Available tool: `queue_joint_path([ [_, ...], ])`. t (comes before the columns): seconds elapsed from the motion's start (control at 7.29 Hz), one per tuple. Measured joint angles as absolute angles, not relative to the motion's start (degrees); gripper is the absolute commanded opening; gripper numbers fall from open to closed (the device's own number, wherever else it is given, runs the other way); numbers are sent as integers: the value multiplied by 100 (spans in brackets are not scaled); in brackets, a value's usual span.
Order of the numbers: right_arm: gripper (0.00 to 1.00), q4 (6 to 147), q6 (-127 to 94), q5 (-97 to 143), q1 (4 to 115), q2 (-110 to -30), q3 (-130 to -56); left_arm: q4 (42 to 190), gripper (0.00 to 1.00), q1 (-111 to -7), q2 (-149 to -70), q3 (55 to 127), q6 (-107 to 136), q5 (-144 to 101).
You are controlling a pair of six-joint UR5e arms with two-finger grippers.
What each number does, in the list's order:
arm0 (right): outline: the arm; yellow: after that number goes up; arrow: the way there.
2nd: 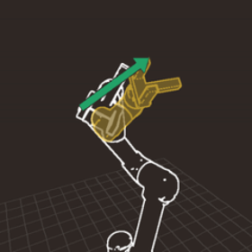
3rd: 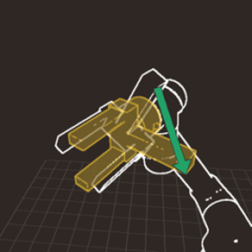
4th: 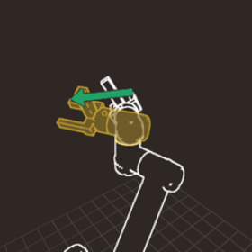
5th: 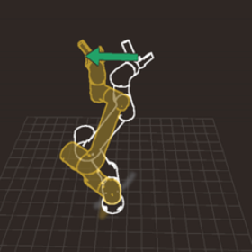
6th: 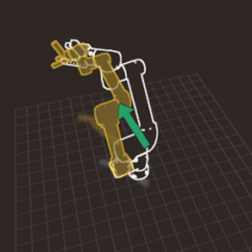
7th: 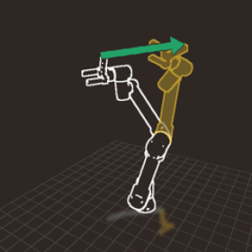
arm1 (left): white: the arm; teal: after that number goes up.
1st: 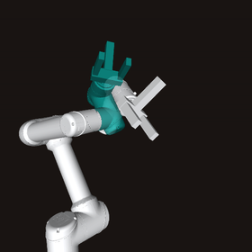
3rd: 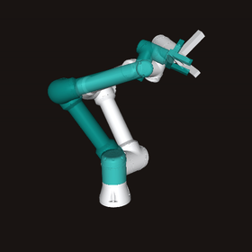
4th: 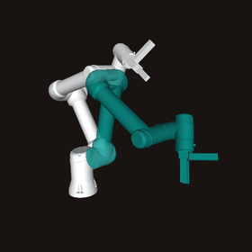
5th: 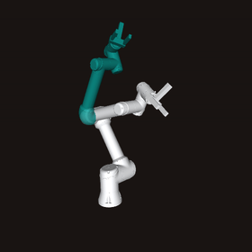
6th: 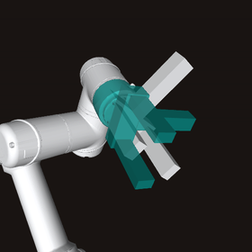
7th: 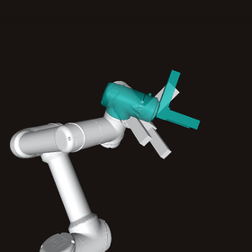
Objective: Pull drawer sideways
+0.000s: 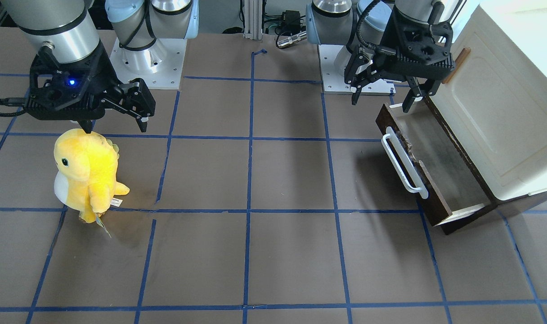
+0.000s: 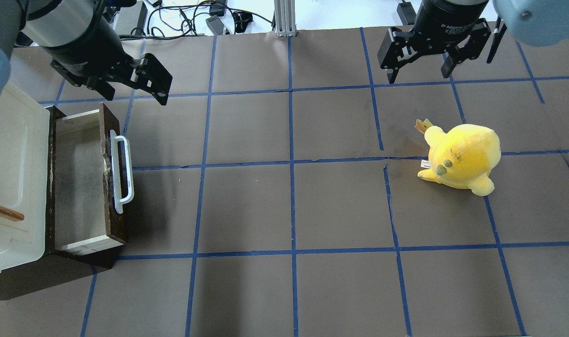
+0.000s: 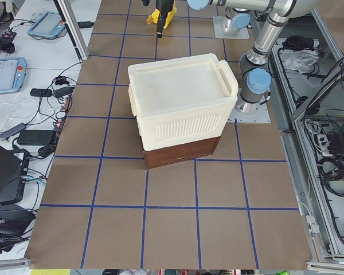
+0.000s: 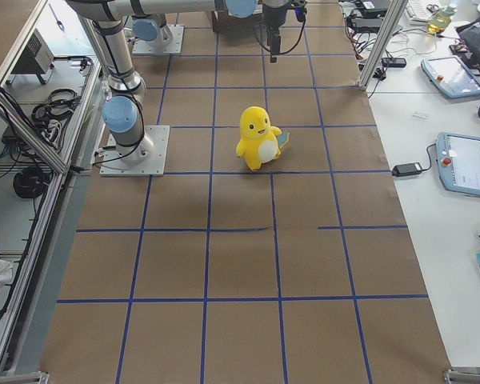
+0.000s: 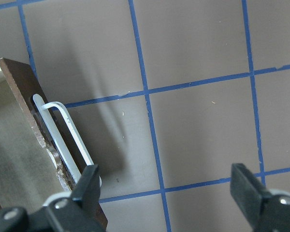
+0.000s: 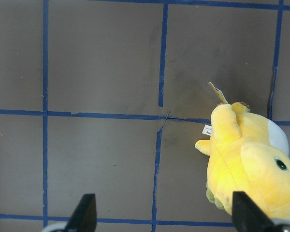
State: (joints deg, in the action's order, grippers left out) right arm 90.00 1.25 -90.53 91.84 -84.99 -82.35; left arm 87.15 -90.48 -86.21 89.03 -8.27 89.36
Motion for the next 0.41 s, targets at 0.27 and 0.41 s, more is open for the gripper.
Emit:
queue_joint_path([
  [0.27,100,9000,127,-9053,9185,-8499,-8235,8833,100,-9044,-8554,8901,-817,8962],
  [0.41,100,9000,125,-9053,9184,-8499,-8235,8861,100,-9044,-8541,8901,-812,8964],
])
